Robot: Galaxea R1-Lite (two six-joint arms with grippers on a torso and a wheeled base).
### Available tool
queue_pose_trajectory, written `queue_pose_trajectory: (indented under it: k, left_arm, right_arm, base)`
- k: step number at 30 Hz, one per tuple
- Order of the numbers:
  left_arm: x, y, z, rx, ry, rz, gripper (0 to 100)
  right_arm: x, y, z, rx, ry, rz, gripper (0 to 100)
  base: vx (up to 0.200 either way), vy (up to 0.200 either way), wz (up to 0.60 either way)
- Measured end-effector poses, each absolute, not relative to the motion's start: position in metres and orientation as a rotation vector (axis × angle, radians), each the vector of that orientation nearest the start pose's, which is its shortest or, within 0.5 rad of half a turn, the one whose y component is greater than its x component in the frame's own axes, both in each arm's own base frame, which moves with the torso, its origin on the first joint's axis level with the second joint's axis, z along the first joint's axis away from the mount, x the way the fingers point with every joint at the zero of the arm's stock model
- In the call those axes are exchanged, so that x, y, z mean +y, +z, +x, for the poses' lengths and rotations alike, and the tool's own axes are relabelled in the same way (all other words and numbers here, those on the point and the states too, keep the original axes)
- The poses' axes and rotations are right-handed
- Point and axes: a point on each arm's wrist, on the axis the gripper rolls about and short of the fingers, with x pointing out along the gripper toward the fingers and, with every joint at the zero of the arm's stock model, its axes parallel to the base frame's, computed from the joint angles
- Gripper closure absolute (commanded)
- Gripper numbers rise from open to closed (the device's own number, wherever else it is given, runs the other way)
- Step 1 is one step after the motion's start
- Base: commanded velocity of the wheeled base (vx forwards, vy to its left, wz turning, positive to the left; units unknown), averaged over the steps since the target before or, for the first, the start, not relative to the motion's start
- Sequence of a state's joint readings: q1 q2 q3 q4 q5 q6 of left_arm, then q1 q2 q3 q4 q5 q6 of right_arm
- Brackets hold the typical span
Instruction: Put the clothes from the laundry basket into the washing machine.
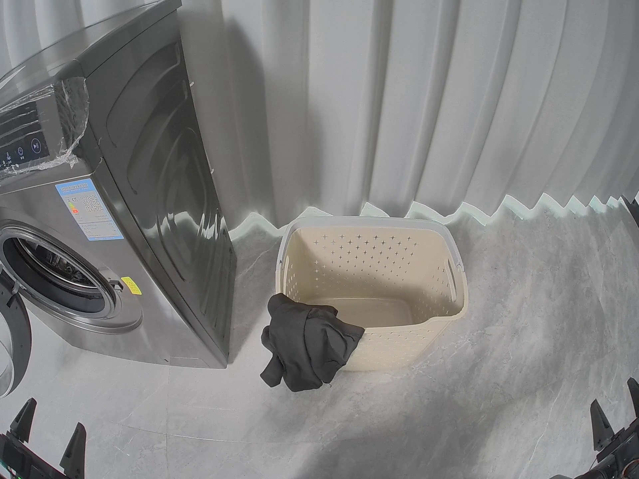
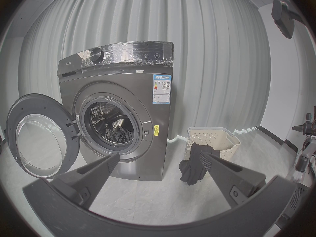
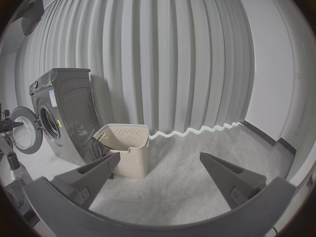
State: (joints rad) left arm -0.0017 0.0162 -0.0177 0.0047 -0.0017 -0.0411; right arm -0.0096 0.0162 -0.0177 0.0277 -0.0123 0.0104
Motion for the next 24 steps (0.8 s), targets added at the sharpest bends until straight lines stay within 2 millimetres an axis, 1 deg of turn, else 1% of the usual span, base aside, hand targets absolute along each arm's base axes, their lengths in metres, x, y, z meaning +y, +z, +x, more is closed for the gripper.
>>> queue_pose_trajectory:
  k: [14,17,20,22,24]
  left_arm:
    - [0.0,0.08,-0.023,0.003,-0.002,-0.041,0]
    - [0.0,0.08,-0.023,0.003,-0.002,-0.041,0]
    - [0.0,0.08,-0.023,0.003,-0.002,-0.04,0]
    - [0.0,0.08,-0.023,0.003,-0.002,-0.04,0]
    - [0.0,0.08,-0.023,0.003,-0.002,-0.04,0]
  right_arm:
    - [0.0,0.08,-0.023,0.014,-0.016,0.01,0]
    - [0.0,0.095,-0.027,-0.041,-0.01,0.013,0]
    - [0.001,0.121,-0.031,-0.097,0.011,0.014,0]
    - [0.001,0.135,-0.03,-0.097,0.031,0.013,0]
    - [0.002,0.148,-0.024,-0.07,0.068,0.006,0]
  base:
    - [0.0,0.0,0.0]
    - [0.0,0.0,0.0]
    - [0.0,0.0,0.0]
    - [0.0,0.0,0.0]
    - [0.0,0.0,0.0]
